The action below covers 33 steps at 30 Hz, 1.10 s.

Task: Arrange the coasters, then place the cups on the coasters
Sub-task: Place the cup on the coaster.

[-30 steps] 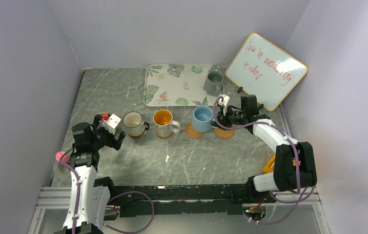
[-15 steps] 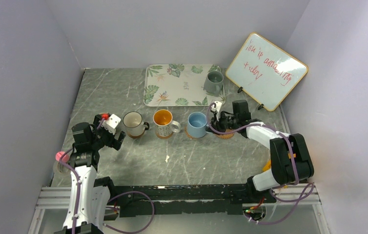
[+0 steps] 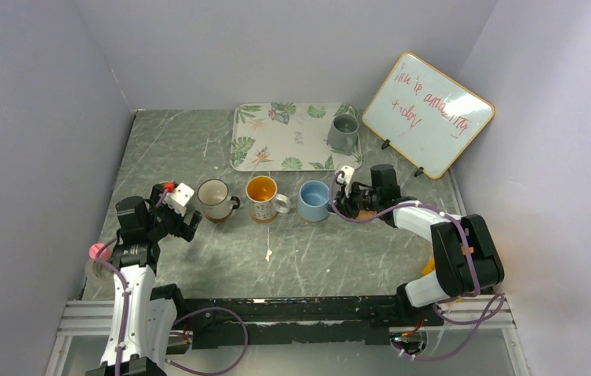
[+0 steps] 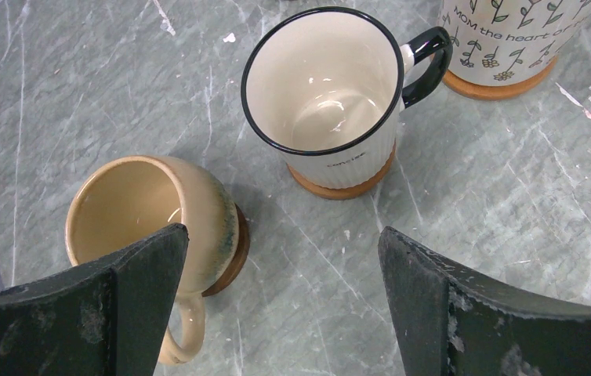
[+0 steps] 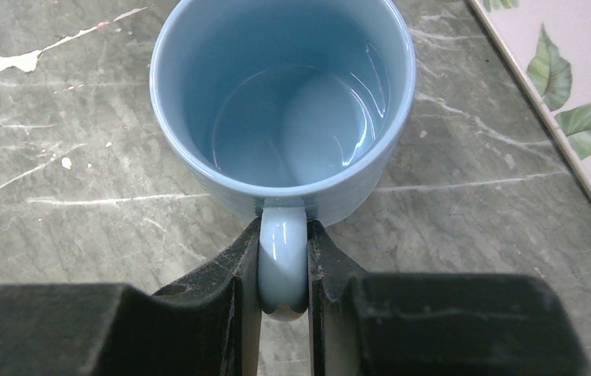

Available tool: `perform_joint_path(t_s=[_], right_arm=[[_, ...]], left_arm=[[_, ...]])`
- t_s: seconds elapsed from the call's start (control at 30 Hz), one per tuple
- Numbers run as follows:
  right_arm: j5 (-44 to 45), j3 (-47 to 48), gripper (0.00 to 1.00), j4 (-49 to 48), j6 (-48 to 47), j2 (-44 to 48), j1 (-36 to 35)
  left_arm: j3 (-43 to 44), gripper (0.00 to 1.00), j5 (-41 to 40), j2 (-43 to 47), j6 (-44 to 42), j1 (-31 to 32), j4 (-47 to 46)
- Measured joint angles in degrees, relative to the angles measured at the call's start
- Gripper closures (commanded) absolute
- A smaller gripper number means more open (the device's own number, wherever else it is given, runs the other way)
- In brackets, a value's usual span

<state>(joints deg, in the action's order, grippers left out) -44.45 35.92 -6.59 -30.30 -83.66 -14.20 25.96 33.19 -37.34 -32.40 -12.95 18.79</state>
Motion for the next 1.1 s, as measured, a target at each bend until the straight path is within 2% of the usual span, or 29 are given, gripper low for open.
perform_joint_path(t_s=[1.1], right_arm=[[0.55,-1.62,1.0,-4.52,0.52,-1.2,-0.55]], left_arm=[[0.0,0.04,0.0,0.0,-0.09,0.0,0.0]])
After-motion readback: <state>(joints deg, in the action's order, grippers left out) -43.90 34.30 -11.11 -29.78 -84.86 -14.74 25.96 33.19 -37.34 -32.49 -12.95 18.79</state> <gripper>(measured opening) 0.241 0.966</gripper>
